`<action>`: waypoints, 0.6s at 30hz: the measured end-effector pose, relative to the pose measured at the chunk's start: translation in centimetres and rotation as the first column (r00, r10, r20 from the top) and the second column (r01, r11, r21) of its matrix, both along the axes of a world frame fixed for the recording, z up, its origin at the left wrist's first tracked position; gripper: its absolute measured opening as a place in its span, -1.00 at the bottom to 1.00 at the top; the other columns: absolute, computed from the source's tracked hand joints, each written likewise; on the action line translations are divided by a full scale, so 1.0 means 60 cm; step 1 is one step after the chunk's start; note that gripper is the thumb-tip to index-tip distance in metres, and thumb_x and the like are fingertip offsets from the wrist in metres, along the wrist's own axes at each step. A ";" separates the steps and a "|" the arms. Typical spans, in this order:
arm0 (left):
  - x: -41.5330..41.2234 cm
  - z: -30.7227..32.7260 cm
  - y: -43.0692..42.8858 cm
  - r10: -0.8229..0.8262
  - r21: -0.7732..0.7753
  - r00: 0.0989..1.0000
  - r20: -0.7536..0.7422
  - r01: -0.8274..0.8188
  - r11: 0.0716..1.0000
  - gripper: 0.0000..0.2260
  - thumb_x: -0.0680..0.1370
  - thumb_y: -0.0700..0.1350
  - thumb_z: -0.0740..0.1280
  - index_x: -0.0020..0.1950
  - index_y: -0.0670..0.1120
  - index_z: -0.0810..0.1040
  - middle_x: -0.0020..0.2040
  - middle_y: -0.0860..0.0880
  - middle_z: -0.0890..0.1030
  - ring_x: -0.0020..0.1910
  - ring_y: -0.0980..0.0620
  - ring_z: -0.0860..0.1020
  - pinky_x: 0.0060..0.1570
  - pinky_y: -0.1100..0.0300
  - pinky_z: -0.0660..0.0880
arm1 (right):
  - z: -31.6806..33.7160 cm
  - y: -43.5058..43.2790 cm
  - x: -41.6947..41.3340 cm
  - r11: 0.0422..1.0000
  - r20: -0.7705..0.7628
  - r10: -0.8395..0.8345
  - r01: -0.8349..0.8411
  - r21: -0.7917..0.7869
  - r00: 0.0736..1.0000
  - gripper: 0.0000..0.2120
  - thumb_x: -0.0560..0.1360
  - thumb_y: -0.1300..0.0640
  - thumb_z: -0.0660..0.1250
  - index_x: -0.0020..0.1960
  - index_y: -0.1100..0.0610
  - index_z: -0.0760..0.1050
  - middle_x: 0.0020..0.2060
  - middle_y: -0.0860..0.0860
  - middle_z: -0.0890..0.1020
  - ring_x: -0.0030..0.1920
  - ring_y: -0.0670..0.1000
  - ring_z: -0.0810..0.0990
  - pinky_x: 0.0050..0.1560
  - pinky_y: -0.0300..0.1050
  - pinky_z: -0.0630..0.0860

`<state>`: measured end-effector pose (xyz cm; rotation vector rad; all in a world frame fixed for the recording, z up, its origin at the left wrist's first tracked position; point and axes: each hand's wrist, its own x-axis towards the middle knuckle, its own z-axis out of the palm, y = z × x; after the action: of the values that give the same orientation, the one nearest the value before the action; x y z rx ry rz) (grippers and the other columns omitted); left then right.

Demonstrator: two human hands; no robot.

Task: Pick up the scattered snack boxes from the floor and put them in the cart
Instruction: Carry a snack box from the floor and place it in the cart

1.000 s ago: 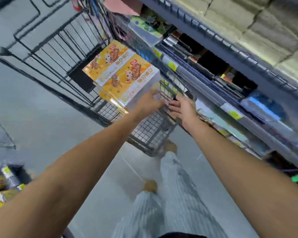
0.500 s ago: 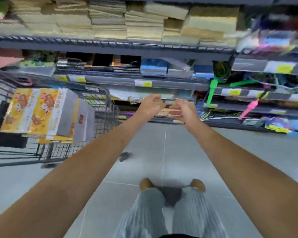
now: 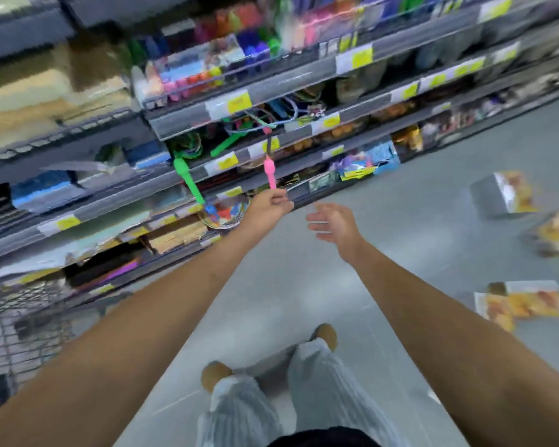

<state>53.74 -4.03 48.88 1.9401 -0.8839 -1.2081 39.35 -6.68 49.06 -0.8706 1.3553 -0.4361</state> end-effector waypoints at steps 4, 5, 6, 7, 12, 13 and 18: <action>-0.127 0.002 -0.079 -0.087 0.005 0.996 -0.031 0.087 0.996 -0.71 0.54 -0.27 0.32 0.26 -0.23 0.48 -0.06 -0.06 0.50 -0.25 0.20 0.42 -0.39 0.59 0.30 | 0.005 -0.070 -0.142 0.996 -0.036 -0.089 0.088 -0.008 0.995 -0.86 0.58 0.12 0.21 -0.16 0.02 0.43 -0.13 0.08 0.59 -0.25 -0.01 0.54 -0.21 -0.17 0.37; -0.165 0.006 -0.100 -0.121 0.023 0.992 -0.034 0.122 0.992 -0.70 0.55 -0.25 0.32 0.28 -0.23 0.47 -0.04 -0.06 0.50 -0.28 0.23 0.40 -0.44 0.58 0.29 | 0.005 -0.088 -0.181 0.992 -0.042 -0.127 0.126 -0.009 0.991 -0.86 0.58 0.12 0.21 -0.17 0.02 0.43 -0.11 0.08 0.60 -0.24 0.00 0.54 -0.20 -0.17 0.37; -0.199 0.007 -0.120 -0.148 0.032 0.988 -0.041 0.149 0.988 -0.69 0.55 -0.25 0.31 0.29 -0.24 0.47 -0.04 -0.06 0.50 -0.31 0.25 0.39 -0.47 0.58 0.28 | 0.004 -0.103 -0.215 0.987 -0.049 -0.161 0.161 -0.010 0.986 -0.85 0.57 0.12 0.21 -0.17 0.02 0.44 -0.10 0.09 0.60 -0.23 0.00 0.55 -0.19 -0.16 0.38; -0.228 0.009 -0.138 -0.178 0.031 0.983 -0.047 0.180 0.983 -0.70 0.55 -0.27 0.30 0.29 -0.25 0.46 -0.05 -0.06 0.50 -0.34 0.26 0.40 -0.48 0.57 0.27 | 0.003 -0.116 -0.243 0.982 -0.052 -0.188 0.187 -0.012 0.981 -0.85 0.57 0.12 0.21 -0.17 0.02 0.45 -0.09 0.10 0.61 -0.22 0.01 0.55 -0.18 -0.16 0.38; -0.359 0.008 -0.221 -0.314 0.034 0.948 -0.042 0.316 0.948 -0.68 0.55 -0.26 0.29 0.29 -0.26 0.48 -0.03 -0.05 0.50 -0.30 0.24 0.40 -0.49 0.57 0.27 | 0.000 -0.160 -0.369 0.944 -0.037 -0.331 0.331 -0.004 0.943 -0.86 0.57 0.12 0.22 -0.16 0.01 0.45 -0.07 0.10 0.61 -0.10 0.09 0.56 -0.18 -0.15 0.39; -0.383 0.005 -0.237 -0.343 0.040 0.939 -0.035 0.344 0.938 -0.68 0.55 -0.26 0.29 0.29 -0.26 0.48 -0.03 -0.05 0.50 -0.29 0.21 0.41 -0.49 0.57 0.27 | -0.003 -0.167 -0.392 0.931 -0.037 -0.364 0.364 0.000 0.931 -0.86 0.57 0.12 0.22 -0.16 0.01 0.45 -0.06 0.10 0.61 -0.10 0.09 0.56 -0.19 -0.15 0.39; -0.513 -0.030 -0.328 -0.527 0.057 0.850 -0.014 0.527 0.848 -0.71 0.55 -0.21 0.31 0.26 -0.23 0.51 0.06 -0.13 0.59 -0.03 0.10 0.47 -0.20 0.42 0.38 | -0.029 -0.200 -0.520 0.853 -0.059 -0.520 0.521 0.011 0.852 -0.86 0.58 0.12 0.20 -0.14 0.02 0.46 -0.06 0.11 0.62 -0.08 0.09 0.57 -0.18 -0.14 0.42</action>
<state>22.96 -23.72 47.06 1.7941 -1.4645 -1.5513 8.17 -18.68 47.30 -0.4797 1.6438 -0.8167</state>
